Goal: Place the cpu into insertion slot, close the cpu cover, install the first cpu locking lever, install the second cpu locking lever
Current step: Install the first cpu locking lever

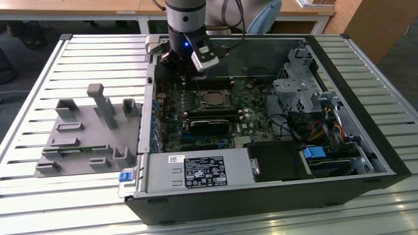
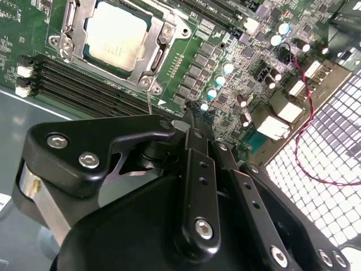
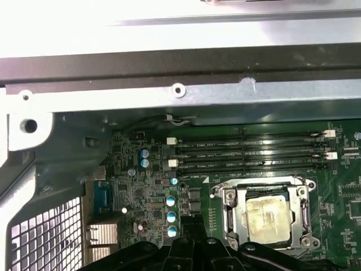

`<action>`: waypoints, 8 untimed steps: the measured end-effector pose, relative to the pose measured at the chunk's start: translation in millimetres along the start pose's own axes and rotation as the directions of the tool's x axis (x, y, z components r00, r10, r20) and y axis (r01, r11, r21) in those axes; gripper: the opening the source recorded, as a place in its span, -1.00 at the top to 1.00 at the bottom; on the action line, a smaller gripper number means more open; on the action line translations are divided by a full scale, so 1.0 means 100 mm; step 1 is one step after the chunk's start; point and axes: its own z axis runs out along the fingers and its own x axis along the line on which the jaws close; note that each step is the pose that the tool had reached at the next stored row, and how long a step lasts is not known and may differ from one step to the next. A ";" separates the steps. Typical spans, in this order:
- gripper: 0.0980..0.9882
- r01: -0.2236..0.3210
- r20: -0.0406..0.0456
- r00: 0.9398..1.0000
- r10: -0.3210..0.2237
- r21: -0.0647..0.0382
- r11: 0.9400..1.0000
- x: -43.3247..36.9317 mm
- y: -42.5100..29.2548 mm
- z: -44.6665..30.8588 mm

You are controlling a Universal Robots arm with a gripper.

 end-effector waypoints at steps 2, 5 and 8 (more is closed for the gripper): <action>0.98 0.000 0.000 1.000 0.000 0.000 1.000 0.002 0.014 0.003; 0.98 0.000 0.000 1.000 0.000 0.000 1.000 0.004 0.034 0.007; 0.98 0.000 0.000 1.000 0.000 0.000 1.000 0.006 0.056 0.010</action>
